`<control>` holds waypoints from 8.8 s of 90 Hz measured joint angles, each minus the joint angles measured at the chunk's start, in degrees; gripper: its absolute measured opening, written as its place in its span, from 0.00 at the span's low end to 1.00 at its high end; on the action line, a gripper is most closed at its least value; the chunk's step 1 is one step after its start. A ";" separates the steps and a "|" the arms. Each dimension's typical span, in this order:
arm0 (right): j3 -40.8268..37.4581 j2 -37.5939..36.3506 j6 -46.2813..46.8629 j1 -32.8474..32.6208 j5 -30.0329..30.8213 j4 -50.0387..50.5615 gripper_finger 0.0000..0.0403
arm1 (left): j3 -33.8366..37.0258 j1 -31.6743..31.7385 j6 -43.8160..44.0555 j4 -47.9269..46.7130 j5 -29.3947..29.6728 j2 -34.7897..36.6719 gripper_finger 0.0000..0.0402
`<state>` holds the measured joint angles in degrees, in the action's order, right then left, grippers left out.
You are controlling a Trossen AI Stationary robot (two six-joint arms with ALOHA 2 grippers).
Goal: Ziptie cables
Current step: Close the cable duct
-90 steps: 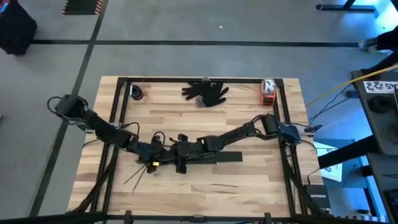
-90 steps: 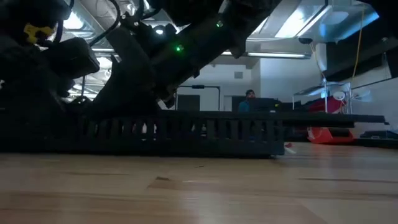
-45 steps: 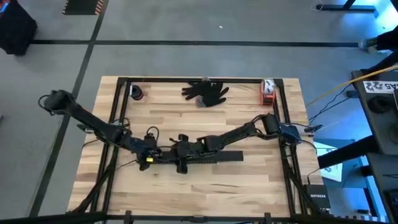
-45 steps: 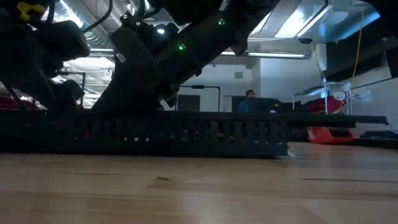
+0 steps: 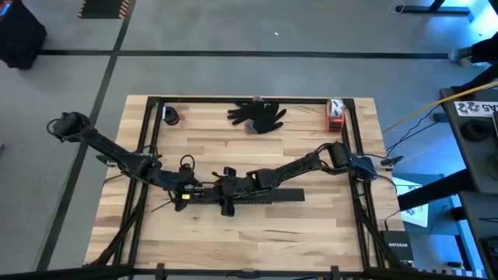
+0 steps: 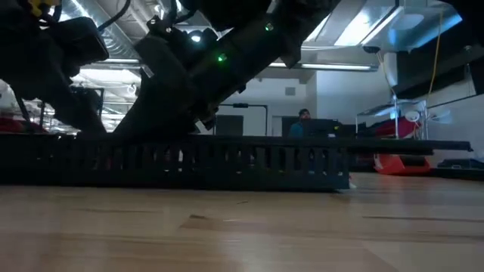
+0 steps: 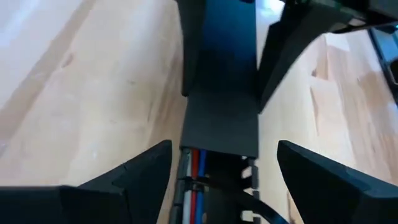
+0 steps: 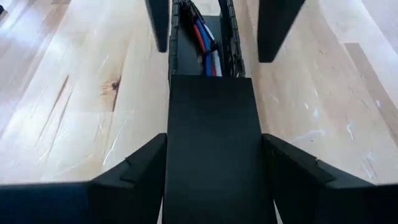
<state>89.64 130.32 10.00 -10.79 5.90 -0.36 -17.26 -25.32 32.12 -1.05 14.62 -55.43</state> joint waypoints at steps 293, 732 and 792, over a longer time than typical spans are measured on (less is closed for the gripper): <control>-0.08 0.23 0.72 -0.04 -0.78 -2.70 0.64 | 0.07 0.31 0.12 0.13 4.50 -0.05 0.70; 10.11 1.75 0.10 -0.44 -8.05 14.49 0.00 | -0.04 -5.65 2.40 -6.73 2.39 -0.05 0.70; 11.05 3.86 1.56 0.04 -8.49 12.13 0.00 | -11.74 -4.64 -2.52 -26.40 5.11 2.49 0.70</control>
<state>100.68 134.18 11.56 -10.74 -2.58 11.77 -29.00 -29.97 29.60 -27.45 19.73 -52.94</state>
